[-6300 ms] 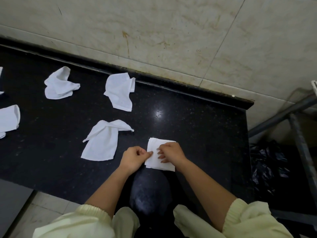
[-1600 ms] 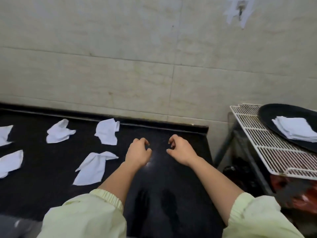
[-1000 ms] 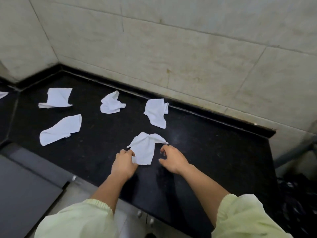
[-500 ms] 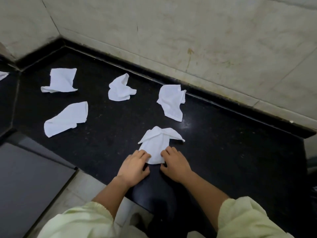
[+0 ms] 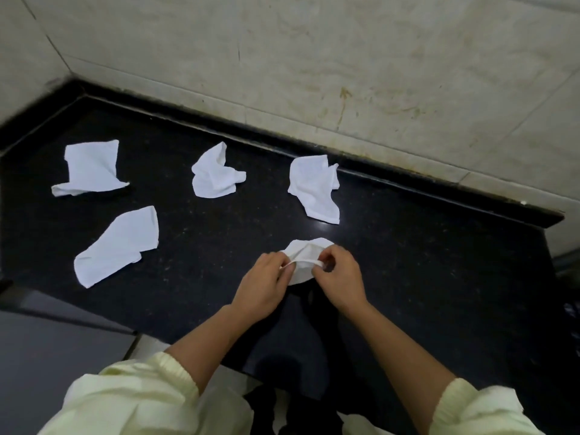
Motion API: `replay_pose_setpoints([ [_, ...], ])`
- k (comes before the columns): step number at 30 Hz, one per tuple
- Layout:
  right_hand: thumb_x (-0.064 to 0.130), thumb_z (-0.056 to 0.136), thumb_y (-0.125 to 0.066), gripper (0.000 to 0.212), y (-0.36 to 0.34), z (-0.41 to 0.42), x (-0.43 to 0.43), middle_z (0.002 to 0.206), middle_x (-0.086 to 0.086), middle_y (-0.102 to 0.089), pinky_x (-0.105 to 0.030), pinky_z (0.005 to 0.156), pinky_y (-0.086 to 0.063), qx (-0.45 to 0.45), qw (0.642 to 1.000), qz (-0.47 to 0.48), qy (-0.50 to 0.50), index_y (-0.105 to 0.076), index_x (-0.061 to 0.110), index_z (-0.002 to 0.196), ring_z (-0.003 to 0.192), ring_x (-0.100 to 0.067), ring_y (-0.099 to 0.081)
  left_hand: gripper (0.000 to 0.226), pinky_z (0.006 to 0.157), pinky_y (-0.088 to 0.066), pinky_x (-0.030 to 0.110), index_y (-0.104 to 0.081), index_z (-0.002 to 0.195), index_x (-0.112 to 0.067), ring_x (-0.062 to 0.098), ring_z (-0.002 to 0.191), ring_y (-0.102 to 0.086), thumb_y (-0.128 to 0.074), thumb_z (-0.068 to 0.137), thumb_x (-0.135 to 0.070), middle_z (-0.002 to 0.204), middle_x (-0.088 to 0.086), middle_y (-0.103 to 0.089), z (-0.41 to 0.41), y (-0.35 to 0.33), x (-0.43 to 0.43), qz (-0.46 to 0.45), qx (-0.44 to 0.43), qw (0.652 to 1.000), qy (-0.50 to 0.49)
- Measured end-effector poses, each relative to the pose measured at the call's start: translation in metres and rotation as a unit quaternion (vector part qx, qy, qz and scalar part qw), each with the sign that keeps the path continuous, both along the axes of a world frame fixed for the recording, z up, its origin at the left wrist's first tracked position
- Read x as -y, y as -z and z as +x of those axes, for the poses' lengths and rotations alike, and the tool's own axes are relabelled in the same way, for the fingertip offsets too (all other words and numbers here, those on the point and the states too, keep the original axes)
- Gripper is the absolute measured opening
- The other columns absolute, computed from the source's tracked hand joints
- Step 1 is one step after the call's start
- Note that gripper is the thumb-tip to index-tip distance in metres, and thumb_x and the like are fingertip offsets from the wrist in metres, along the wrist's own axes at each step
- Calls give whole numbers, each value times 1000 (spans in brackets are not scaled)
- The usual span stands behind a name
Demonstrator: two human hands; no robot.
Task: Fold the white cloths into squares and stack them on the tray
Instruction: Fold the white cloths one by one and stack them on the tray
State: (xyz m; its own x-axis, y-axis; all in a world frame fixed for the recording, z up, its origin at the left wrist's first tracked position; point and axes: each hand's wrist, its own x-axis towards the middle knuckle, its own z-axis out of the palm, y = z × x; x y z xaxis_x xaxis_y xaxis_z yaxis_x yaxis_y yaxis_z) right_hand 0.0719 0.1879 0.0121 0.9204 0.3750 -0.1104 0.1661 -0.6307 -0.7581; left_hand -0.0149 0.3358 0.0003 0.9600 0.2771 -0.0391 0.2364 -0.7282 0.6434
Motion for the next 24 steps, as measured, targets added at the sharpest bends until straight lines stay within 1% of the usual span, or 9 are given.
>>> replay_pose_setpoints([
  [4, 9, 75, -63, 12, -13, 9, -5, 85, 6, -58, -21, 68, -43, 20, 999, 5, 45, -58, 17, 82, 82, -10, -53, 19, 70, -41, 27, -54, 92, -17, 12, 82, -53, -47, 98, -34, 88, -6, -58, 13, -24, -11, -51, 53, 997, 19],
  [7, 4, 75, -61, 14, -31, 21, -2, 69, 5, -58, -10, 54, -37, -11, 996, 27, 87, -62, 18, 71, 65, -7, -51, 20, 66, -42, 25, -57, 86, -16, 11, 75, -56, -53, 96, -33, 79, -5, -60, 25, -42, -19, -77, 83, 994, 14],
  [10, 1, 76, -59, 23, -52, 39, 6, 58, 2, -57, -9, 47, -35, -44, 993, 50, 99, -64, 18, 62, 54, -6, -46, 19, 60, -39, 13, -59, 79, -20, 2, 69, -56, -61, 91, -35, 73, -9, -61, 40, -59, -30, -108, 88, 990, -27],
  [12, 1, 76, -61, 25, -66, 48, 11, 57, 7, -59, -10, 51, -37, -51, 993, 58, 89, -65, 20, 60, 55, -3, -49, 21, 57, -38, 9, -62, 75, -20, -5, 65, -55, -65, 87, -36, 69, -13, -61, 47, -72, -37, -112, 81, 990, -36],
  [13, 2, 76, -63, 24, -72, 53, 14, 59, 7, -61, -12, 54, -38, -57, 993, 59, 81, -66, 20, 61, 57, -3, -51, 23, 57, -38, 9, -63, 73, -19, -5, 64, -55, -68, 85, -38, 68, -13, -61, 51, -78, -41, -118, 79, 989, -38],
  [16, 5, 76, -67, 20, -84, 69, 25, 67, 6, -65, -19, 62, -41, -69, 994, 52, 60, -69, 20, 63, 67, -6, -56, 22, 59, -39, 14, -67, 70, -21, -1, 66, -58, -73, 80, -40, 70, -11, -66, 61, -90, -52, -146, 84, 985, -31],
  [19, 12, 75, -75, 10, -90, 81, 36, 70, 5, -67, -22, 65, -44, -65, 995, 56, 53, -71, 18, 68, 69, -8, -60, 15, 65, -43, 21, -69, 71, -25, -3, 69, -58, -75, 79, -36, 72, -11, -68, 72, -95, -61, -147, 87, 985, -28],
  [22, 13, 75, -80, 6, -98, 93, 41, 74, -1, -72, -22, 66, -50, -74, 988, 111, 73, -74, 11, 75, 69, -9, -65, 10, 74, -48, 29, -71, 78, -20, 7, 79, -63, -74, 81, -30, 80, -9, -70, 84, -105, -67, -159, 96, 982, -25],
  [24, 12, 73, -82, 9, -104, 101, 44, 77, -6, -74, -27, 74, -55, -107, 975, 169, 95, -74, 9, 74, 74, -14, -68, 8, 74, -50, 27, -73, 80, -17, 9, 79, -66, -75, 81, -24, 83, -3, -72, 90, -113, -70, -203, 102, 973, -29],
])
